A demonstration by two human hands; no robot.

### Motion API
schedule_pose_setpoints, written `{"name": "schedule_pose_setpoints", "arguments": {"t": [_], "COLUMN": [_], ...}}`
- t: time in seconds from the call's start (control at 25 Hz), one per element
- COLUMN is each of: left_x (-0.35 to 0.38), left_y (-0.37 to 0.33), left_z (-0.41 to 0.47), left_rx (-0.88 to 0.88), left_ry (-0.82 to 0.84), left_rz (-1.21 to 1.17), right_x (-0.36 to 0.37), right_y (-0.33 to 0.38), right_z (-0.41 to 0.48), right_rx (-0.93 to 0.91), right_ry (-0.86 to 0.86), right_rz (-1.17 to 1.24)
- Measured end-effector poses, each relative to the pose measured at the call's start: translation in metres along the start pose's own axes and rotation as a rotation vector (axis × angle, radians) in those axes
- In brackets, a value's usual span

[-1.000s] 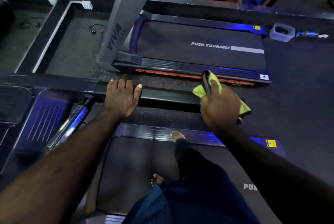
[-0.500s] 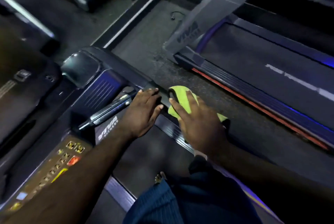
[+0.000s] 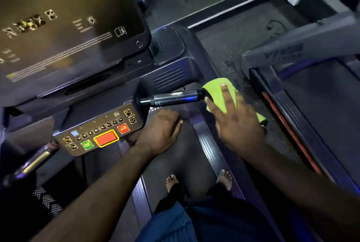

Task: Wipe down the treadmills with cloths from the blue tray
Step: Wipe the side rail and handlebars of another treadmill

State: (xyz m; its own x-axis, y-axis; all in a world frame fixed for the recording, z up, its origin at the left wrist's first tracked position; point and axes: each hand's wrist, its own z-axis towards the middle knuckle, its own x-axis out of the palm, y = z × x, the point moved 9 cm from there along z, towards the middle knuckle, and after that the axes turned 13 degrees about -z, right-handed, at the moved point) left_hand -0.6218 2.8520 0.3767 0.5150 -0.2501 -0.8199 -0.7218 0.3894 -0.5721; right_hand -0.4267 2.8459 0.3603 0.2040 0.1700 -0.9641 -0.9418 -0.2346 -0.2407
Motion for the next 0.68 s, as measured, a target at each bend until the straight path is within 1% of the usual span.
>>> {"name": "schedule_pose_setpoints", "arguments": {"t": [0.08,0.16,0.24,0.36,0.44,0.52,0.6,0.68], "left_x": [-0.008,-0.015,-0.025,-0.044,-0.053,-0.07,-0.09,-0.108], "left_y": [0.004,0.006,0.016,0.037,0.044,0.054,0.066,0.082], "left_z": [-0.003,-0.005,-0.013,-0.024,-0.026,-0.025,-0.023,-0.022], "left_rx": [-0.012,0.008,0.015,-0.004,0.025,0.079,0.129,0.183], "left_ry": [-0.017,-0.023,-0.024,-0.005,0.032,0.024,-0.043,-0.09], "left_rz": [-0.054,-0.055,-0.045,-0.029,0.011,0.084,0.175,0.17], "right_x": [-0.002,-0.004,-0.004,-0.004,-0.008,-0.014,-0.019,-0.03], "right_y": [-0.002,0.002,0.006,0.011,0.009,0.011,0.014,0.013], "right_z": [0.035,0.056,0.046,0.027,0.042,0.06,0.061,0.049], "right_rx": [0.048,0.077,0.072,0.033,0.085,0.153,0.178,0.253], "right_ry": [0.037,0.062,0.054,0.05,0.089,0.115,0.107,0.053], "right_rz": [0.008,0.018,0.004,-0.081,-0.093,-0.063,-0.007,0.141]}}
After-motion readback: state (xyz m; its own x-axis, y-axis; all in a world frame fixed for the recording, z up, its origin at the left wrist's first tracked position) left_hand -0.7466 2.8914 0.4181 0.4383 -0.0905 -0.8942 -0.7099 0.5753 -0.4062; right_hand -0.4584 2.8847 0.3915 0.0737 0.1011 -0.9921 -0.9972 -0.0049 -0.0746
